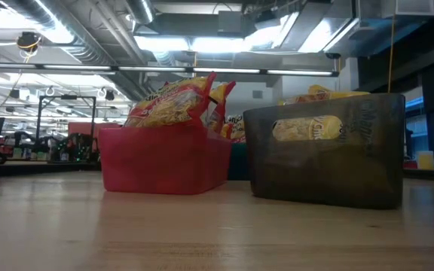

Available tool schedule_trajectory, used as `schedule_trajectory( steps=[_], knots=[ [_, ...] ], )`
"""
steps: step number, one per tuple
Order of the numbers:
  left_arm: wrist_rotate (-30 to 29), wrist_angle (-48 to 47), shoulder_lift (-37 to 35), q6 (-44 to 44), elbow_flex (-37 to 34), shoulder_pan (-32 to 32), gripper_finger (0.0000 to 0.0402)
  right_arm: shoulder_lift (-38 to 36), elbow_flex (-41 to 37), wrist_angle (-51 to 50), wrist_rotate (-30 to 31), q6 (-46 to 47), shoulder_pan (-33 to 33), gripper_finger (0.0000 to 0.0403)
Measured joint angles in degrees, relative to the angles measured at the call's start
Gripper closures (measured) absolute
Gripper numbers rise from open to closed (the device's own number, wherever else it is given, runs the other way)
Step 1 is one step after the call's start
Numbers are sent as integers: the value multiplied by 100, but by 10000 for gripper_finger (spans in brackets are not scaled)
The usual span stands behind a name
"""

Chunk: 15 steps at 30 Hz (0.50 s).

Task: Sort Maruchan noodles
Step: Put the yellow bag into the black bin

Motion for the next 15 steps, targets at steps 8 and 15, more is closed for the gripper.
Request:
schedule_trajectory(
  steps=[8, 15],
  knots=[
    [-67, 845, 353, -771, -128, -89, 267, 0, 0, -53, -382, -213, 1, 196],
    [40, 818, 913, -782, -128, -39, 260, 0, 0, -48, -661, -299, 2, 198]
  ],
)
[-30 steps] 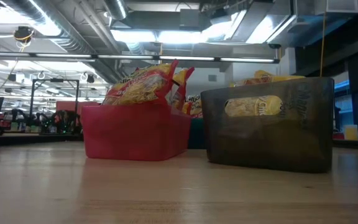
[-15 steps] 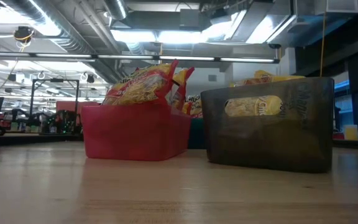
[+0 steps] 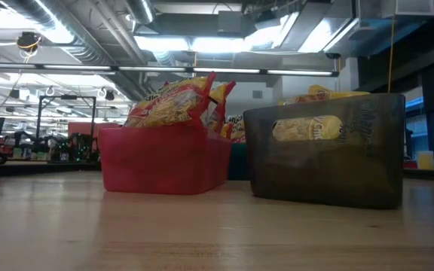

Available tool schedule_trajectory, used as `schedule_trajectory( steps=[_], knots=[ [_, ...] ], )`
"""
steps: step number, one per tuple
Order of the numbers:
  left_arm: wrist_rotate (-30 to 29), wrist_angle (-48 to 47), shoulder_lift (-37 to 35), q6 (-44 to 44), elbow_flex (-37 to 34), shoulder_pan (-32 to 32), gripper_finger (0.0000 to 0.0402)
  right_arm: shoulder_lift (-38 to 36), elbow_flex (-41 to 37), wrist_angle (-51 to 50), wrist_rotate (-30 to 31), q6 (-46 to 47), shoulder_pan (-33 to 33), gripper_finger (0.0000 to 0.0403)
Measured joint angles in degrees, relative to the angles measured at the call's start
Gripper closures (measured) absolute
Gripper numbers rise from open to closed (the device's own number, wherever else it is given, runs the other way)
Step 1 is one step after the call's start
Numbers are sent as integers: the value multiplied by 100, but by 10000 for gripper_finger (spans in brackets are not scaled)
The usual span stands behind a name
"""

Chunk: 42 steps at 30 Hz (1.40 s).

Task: Sort Maruchan noodles
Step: Put the yellow bag into the black bin

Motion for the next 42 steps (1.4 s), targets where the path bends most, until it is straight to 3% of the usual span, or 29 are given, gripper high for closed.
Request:
schedule_trajectory(
  steps=[12, 17, 23, 27, 34, 42],
  knots=[
    [391, 381, 464, -110, 11, 4, 269, 0, 0, 2, -254, -461, 0, 198],
    [411, 335, 419, -121, 9, 0, 310, 0, 0, 2, -249, -468, 0, 198],
    [380, 230, 411, -118, 9, 53, 390, 1, 0, 2, -193, -472, -1, 198],
    [335, 244, 385, -22, 7, 204, 400, 1, 0, 4, -20, -528, -2, 198],
    [-462, 370, -88, 944, 270, 817, 401, 0, 0, 18, 225, -625, -2, 198],
    [-1621, 378, -559, 2729, 1062, 1781, 401, 2, 0, 20, 367, -749, -2, 198]
  ],
)
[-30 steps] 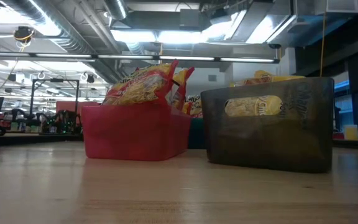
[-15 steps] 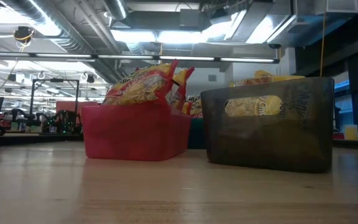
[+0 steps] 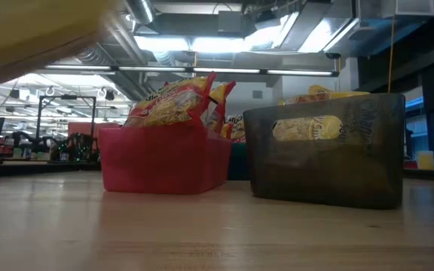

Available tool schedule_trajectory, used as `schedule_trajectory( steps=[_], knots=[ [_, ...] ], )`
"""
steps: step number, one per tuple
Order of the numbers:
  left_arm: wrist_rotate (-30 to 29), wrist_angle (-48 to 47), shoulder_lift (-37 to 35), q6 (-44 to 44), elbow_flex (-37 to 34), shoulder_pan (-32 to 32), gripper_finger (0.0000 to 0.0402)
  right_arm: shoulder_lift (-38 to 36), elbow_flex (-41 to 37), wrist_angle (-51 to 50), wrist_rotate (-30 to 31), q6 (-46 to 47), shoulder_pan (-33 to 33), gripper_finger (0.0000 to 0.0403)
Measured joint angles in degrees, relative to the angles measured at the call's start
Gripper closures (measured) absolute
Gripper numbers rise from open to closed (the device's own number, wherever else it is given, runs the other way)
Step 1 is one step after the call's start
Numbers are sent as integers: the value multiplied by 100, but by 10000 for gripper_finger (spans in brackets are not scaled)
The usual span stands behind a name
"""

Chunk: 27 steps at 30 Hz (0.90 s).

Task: Sort Maruchan noodles
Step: Put the yellow bag into the black bin

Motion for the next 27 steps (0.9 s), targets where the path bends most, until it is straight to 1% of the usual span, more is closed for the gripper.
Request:
schedule_trajectory(
  steps=[6, 9, 11, 16, 18, 21, 27],
  knots=[
    [-360, 22, 86, 1847, 713, 1108, 401, -2, 0, 0, 24, -77, 0, 198],
    [-341, 32, 163, 2603, 1024, 1691, 401, -2, 0, -1, 22, -101, 1, 198],
    [-187, 33, 233, 2998, 1159, 2045, 401, -2, 0, -2, 16, -102, 1, 198],
    [587, 413, 755, 3612, 1468, 2683, 401, -1, 0, -2, -1, -103, 1, 198],
    [852, 529, 1077, 3795, 1621, 2842, 401, -2, 0, -2, -7, -104, 0, 198],
    [1084, 684, 1568, 4140, 1999, 3008, 401, -1, 0, 1, -13, -104, 2, 198],
    [1476, 783, 2152, 4836, 2993, 3311, 401, -2, 0, 27, -21, -103, 2, 198]
  ],
)
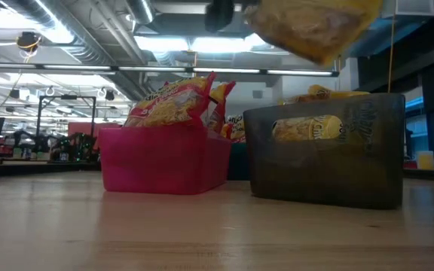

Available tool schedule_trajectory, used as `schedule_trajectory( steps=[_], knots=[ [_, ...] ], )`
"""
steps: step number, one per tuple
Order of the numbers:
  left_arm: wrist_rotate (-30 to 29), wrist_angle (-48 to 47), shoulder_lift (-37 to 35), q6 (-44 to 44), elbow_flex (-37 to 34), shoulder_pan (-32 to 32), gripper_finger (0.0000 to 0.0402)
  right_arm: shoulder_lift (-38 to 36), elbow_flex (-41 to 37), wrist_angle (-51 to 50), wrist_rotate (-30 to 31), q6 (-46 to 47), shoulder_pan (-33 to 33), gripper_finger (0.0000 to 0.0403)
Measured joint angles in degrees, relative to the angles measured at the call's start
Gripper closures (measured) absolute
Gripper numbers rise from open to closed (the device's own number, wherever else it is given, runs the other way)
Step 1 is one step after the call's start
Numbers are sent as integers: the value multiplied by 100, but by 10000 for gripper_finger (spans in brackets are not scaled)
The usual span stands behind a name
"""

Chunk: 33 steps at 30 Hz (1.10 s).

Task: Sort Maruchan noodles
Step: Put the yellow bag into the black bin

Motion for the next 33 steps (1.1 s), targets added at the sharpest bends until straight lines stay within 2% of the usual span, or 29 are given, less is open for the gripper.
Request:
schedule_trajectory(
  steps=[4, 10, 17, 28, 33],
  knots=[
    [306, -59, 334, 137, 320, 59, 401, 0, 0, 23, -14, 2, -2, 198],
    [506, -157, 814, 113, 367, 14, 401, 0, 0, 20, -47, 2, -2, 198],
    [255, -135, 1128, 54, 362, -2, 400, 1, 0, 38, -47, 2, -1, 198],
    [279, -132, 1120, 238, 365, 3, 325, 2, 0, -95, -68, 2, 1, 198],
    [335, -573, 1036, 99, 359, 47, 303, 0, 0, -704, -442, 1, 3, 198]
  ],
)
